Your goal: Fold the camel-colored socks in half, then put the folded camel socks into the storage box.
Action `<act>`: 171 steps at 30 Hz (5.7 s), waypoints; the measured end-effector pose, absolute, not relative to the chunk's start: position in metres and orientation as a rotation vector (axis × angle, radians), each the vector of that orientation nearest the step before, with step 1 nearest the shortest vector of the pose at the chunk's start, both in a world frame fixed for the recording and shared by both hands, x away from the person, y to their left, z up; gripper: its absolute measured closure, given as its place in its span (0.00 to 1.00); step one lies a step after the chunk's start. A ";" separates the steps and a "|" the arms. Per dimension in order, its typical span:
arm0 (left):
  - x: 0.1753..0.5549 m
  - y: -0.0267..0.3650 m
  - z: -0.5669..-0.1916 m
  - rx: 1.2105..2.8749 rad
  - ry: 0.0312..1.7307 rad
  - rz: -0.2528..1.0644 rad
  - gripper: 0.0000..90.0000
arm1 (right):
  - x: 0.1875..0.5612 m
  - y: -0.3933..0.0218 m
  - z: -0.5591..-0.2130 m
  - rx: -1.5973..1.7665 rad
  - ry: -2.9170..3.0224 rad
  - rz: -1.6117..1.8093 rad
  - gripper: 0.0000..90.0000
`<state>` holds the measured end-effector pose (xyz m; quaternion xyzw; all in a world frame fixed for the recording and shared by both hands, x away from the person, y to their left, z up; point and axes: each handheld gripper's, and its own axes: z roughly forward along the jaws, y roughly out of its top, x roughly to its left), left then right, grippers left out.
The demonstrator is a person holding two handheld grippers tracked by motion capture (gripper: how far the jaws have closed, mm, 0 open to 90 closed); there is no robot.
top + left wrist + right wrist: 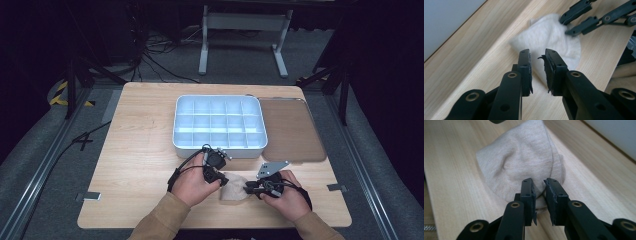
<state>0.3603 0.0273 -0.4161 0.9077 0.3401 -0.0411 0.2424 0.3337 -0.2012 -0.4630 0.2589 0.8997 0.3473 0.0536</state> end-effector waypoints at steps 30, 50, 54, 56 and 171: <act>0.363 0.030 -0.438 2.623 0.889 -0.097 0.90 | 0.335 -0.184 -0.465 0.811 2.728 1.121 1.00; 0.364 0.023 -0.443 2.630 0.821 -0.069 0.91 | 0.336 -0.186 -0.466 0.812 2.728 1.127 1.00; 0.363 0.023 -0.442 2.621 0.800 -0.060 0.91 | 0.336 -0.185 -0.466 0.811 2.728 1.120 1.00; 0.362 0.023 -0.440 2.604 0.788 -0.052 0.91 | 0.336 -0.185 -0.466 0.805 2.728 1.114 1.00; 0.347 -0.015 -0.437 2.576 0.395 -0.024 0.72 | 0.327 -0.206 -0.463 0.877 2.705 0.998 0.94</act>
